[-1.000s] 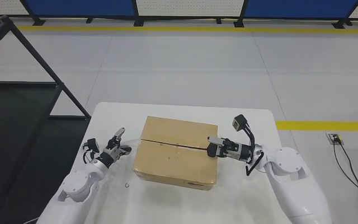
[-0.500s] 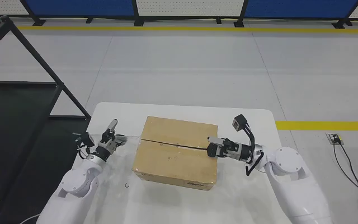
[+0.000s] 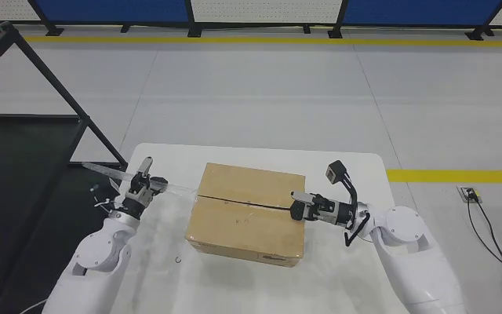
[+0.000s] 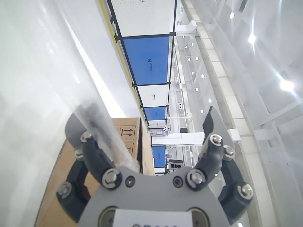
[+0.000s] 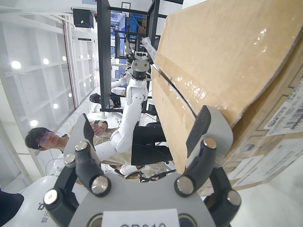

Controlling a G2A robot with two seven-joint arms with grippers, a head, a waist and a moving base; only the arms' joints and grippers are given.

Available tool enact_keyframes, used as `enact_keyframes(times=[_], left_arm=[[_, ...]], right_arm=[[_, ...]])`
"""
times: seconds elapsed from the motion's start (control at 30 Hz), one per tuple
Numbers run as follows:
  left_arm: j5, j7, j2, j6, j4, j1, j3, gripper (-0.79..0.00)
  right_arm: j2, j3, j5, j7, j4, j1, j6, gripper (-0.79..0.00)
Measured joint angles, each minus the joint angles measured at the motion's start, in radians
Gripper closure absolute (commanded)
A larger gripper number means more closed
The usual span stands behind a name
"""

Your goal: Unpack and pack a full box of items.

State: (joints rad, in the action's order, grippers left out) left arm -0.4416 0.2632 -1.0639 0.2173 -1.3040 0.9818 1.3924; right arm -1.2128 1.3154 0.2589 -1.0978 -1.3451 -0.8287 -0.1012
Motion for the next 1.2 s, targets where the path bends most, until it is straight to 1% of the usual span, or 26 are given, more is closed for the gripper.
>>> enact_keyframes(times=[0.2, 0.3, 0.53, 0.7, 0.77, 0.93, 1.2], left_arm=[[0.035, -0.011, 0.004, 0.015, -0.07, 0.033, 0.041, -0.785], [0.067, -0.024, 0.006, 0.017, -0.125, 0.057, 0.062, -0.785], [0.202, -0.117, 0.009, -0.026, -0.292, 0.131, 0.102, -0.785], [0.269, -0.158, 0.009, -0.051, -0.383, 0.171, 0.12, -0.785], [0.292, -0.168, 0.008, -0.061, -0.415, 0.184, 0.126, -0.785], [0.299, -0.173, 0.005, -0.087, -0.463, 0.202, 0.137, -0.785], [0.301, -0.16, -0.002, -0.115, -0.467, 0.183, 0.13, -0.785]], right_arm=[[0.0, 0.0, 0.0, 0.0, 0.0, 0.0, 0.0, -0.785], [0.0, 0.0, 0.0, 0.0, 0.0, 0.0, 0.0, -0.785], [0.0, 0.0, 0.0, 0.0, 0.0, 0.0, 0.0, -0.785], [0.0, 0.0, 0.0, 0.001, -0.001, -0.001, 0.0, -0.785], [0.0, -0.001, 0.001, 0.025, -0.013, -0.014, 0.001, -0.785], [0.004, 0.004, 0.013, 0.052, -0.021, -0.025, 0.003, -0.785], [0.009, 0.0, 0.023, 0.052, -0.011, -0.02, 0.001, -0.785]])
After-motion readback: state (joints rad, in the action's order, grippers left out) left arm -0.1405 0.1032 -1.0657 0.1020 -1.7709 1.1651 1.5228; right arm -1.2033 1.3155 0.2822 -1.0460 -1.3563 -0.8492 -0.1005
